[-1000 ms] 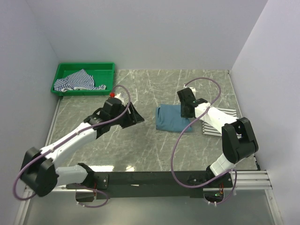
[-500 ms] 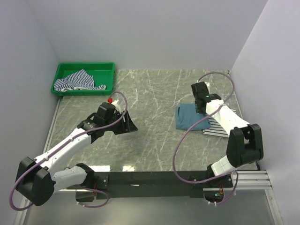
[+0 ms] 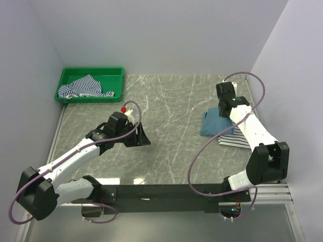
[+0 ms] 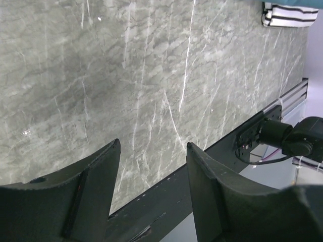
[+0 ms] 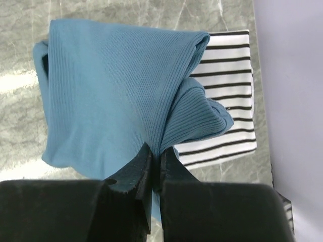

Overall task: Fold and stack the tank tops
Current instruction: Neatly place the folded tank top to the corner

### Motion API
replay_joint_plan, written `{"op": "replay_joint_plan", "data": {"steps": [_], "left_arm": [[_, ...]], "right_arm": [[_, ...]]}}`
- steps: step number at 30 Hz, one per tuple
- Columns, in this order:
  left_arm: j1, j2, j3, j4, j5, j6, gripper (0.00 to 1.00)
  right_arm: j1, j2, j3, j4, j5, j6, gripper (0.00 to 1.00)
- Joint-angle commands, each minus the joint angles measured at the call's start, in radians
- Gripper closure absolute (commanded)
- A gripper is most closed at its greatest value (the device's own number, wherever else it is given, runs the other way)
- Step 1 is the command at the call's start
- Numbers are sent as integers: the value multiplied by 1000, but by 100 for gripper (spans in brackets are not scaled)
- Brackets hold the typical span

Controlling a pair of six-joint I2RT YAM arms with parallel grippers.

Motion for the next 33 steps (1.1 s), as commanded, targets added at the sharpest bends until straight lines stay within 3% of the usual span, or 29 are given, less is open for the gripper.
{"op": "replay_joint_plan", "data": {"steps": [1, 7, 14, 15, 17, 18, 19, 25, 33], "left_arm": [[-11, 6, 3, 5, 20, 26, 39], [-17, 16, -4, 5, 31, 28, 40], [-20, 21, -14, 17, 62, 28, 40], [-20, 21, -16, 19, 63, 26, 40], [-20, 21, -22, 28, 70, 21, 40], [-20, 21, -23, 30, 71, 21, 40], [-20, 21, -28, 33, 73, 18, 40], [-8, 21, -31, 39, 76, 12, 39], [54, 18, -36, 46, 76, 8, 39]], "right_arm": [[-17, -78, 63, -39, 24, 2, 100], [-73, -130, 97, -86, 30, 25, 100], [-205, -143, 10, -97, 12, 137, 99], [-220, -135, 2, -105, 34, 162, 77], [-257, -121, -13, -125, 60, 222, 49], [-268, -121, -19, -126, 76, 237, 26], [-279, -126, -26, -125, 88, 257, 16], [-268, -187, -55, -77, 18, 303, 11], [-57, -225, -121, -2, 12, 390, 11]]}}
